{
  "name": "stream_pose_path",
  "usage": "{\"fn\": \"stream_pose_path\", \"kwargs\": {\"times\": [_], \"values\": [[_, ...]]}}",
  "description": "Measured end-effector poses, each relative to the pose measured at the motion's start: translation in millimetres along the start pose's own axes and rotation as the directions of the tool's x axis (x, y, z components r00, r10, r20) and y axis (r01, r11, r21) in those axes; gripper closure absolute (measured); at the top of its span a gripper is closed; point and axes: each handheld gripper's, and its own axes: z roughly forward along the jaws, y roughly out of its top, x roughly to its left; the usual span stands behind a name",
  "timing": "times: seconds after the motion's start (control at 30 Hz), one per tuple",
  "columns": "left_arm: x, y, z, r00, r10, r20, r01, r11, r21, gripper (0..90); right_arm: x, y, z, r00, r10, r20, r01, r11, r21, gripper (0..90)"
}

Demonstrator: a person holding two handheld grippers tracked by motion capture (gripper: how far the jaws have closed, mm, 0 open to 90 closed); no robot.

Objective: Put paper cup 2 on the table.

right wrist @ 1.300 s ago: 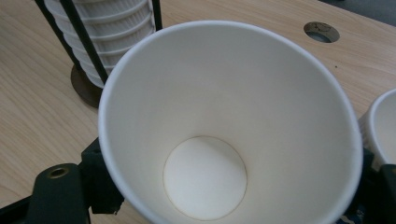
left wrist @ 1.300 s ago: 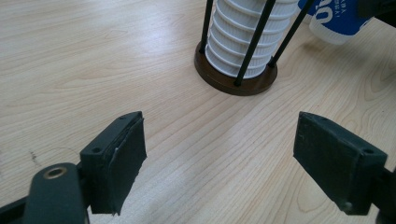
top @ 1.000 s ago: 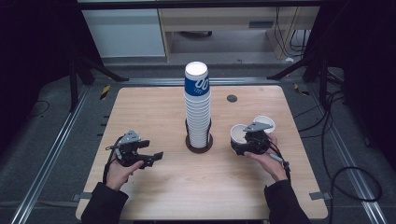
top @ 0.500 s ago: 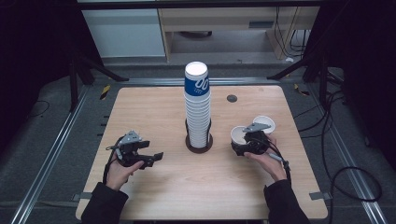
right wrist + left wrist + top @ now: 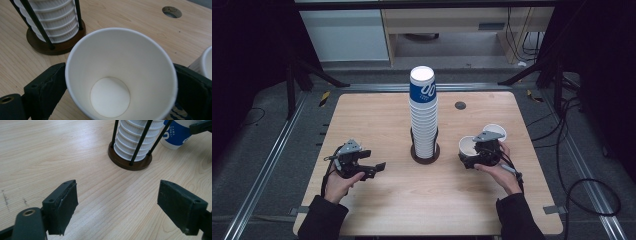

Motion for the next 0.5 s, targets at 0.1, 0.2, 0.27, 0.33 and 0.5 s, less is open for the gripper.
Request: {"fn": "stream_pose_path", "kwargs": {"times": [0.1, 0.2, 0.27, 0.33, 0.5], "values": [[-0.1, 0.4, -0.9, 1.0000, 0.003, 0.000, -0.003, 1.0000, -0.002, 15.9, -0.1, 1.2, -5.9, 0.9999, 0.001, 0.017, -0.001, 1.000, -0.018, 4.1], [0.6, 0.5, -1.6, 1.0000, 0.001, -0.002, -0.001, 1.0000, -0.002, 15.8, -0.6, 2.6, -13.7, 0.9996, 0.014, 0.024, -0.013, 0.999, -0.045, 3.8], [1.5, 0.5, -2.4, 1.0000, -0.003, -0.004, 0.003, 1.0000, -0.006, 15.7, -1.0, 4.1, -19.6, 0.9994, 0.020, 0.027, -0.018, 0.998, -0.068, 3.8], [2.6, 0.7, -3.9, 1.0000, -0.005, -0.007, 0.005, 1.0000, -0.007, 15.7, -1.2, 6.6, -25.9, 0.9994, 0.025, 0.022, -0.023, 0.996, -0.087, 3.6], [6.4, -0.2, -6.0, 0.9998, -0.010, -0.016, 0.010, 0.9999, -0.012, 15.6, 1.9, 13.3, -42.4, 0.9999, 0.013, 0.008, -0.012, 0.991, -0.131, 3.3]]}}
